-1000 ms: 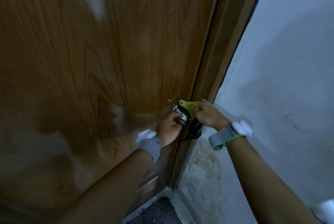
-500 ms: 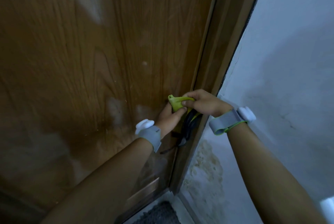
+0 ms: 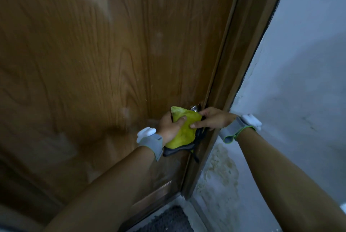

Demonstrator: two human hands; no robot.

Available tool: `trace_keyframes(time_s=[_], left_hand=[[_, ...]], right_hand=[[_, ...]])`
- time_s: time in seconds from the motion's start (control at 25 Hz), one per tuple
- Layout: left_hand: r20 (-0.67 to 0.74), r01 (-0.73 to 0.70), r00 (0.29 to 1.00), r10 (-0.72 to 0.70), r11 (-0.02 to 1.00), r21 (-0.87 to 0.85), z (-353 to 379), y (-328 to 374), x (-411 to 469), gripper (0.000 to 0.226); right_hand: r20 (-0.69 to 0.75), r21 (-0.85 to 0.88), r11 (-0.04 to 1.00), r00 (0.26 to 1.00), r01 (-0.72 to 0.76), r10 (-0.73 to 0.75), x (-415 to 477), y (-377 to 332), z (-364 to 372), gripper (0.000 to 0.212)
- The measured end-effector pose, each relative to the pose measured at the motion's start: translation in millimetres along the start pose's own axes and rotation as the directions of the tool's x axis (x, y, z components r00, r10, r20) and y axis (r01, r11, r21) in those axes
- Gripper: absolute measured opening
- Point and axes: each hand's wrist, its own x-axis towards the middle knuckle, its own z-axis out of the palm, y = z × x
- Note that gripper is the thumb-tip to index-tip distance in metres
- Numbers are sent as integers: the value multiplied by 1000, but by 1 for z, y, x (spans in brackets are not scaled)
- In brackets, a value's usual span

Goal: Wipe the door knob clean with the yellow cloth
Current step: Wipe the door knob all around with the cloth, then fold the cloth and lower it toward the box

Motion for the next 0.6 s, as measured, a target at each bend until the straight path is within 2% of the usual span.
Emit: trace_keyframes(time_s=[0.04, 0.12, 0.24, 0.32, 0.48, 0.6], left_hand=[[0, 6, 1000, -6, 1000, -5, -4, -4, -4, 48], [-2, 27, 1000, -27, 1000, -14, -8, -14, -12, 49], [-81, 60, 995, -65, 996, -63, -18, -39, -25, 66], [-107, 71, 991, -79, 994, -81, -27, -53, -30, 68], [-118, 109, 986, -121, 988, -110, -47, -61, -61, 39], [-130, 109, 984, -121, 989, -98, -56, -70, -86, 32]], right_hand=[[-7, 17, 1000, 1000, -8, 8, 1, 1, 5, 35], [-64, 162, 987, 998, 14, -3, 1, 2, 18, 32], [-120, 413, 908, 992, 73, -25, 3, -1, 47, 35], [-182, 489, 869, 983, 78, 14, 6, -2, 65, 35], [-294, 464, 872, 956, 157, -16, 7, -6, 102, 27], [-330, 366, 902, 938, 228, -103, -3, -8, 129, 23]])
